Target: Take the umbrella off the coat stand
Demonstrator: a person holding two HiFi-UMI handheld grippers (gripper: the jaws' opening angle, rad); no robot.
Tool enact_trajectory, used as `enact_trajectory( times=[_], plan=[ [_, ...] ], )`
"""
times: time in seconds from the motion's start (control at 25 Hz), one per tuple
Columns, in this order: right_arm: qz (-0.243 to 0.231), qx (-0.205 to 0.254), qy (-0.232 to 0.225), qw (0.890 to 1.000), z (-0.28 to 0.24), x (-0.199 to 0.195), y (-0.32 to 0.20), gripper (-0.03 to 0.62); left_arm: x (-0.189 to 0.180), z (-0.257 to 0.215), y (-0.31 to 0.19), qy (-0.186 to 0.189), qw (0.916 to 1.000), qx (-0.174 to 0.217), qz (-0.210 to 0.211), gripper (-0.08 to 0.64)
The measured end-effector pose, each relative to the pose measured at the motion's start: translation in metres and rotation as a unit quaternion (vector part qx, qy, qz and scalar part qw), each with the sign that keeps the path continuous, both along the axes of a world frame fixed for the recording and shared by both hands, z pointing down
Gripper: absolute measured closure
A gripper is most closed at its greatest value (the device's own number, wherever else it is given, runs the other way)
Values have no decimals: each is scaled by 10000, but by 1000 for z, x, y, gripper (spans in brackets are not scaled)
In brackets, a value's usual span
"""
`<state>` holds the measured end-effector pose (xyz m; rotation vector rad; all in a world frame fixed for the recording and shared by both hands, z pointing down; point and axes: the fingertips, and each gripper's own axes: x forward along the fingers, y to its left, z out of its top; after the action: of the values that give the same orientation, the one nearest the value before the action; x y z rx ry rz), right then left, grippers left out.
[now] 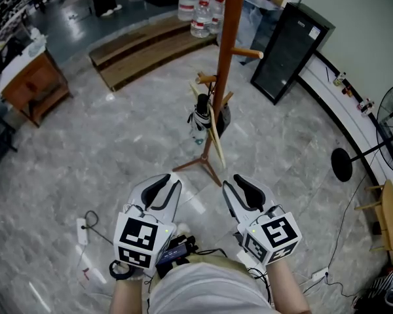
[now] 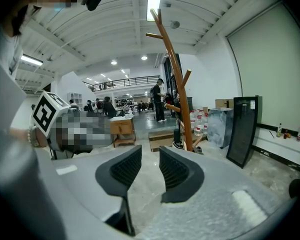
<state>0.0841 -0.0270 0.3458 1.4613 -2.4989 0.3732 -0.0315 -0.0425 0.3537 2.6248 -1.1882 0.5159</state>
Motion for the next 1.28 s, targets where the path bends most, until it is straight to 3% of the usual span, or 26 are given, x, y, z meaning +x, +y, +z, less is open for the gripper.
enact_trajectory(
  times=[0.44,1.28],
  plan=[
    [170,-96,39,9998,5,-10,-45,485,-14,6,-47,54,9999,-27,105,477],
    [236,-17,73,9997,4,-9,-72,485,-17,10,-67,71,9999,-122,87,476]
  ],
)
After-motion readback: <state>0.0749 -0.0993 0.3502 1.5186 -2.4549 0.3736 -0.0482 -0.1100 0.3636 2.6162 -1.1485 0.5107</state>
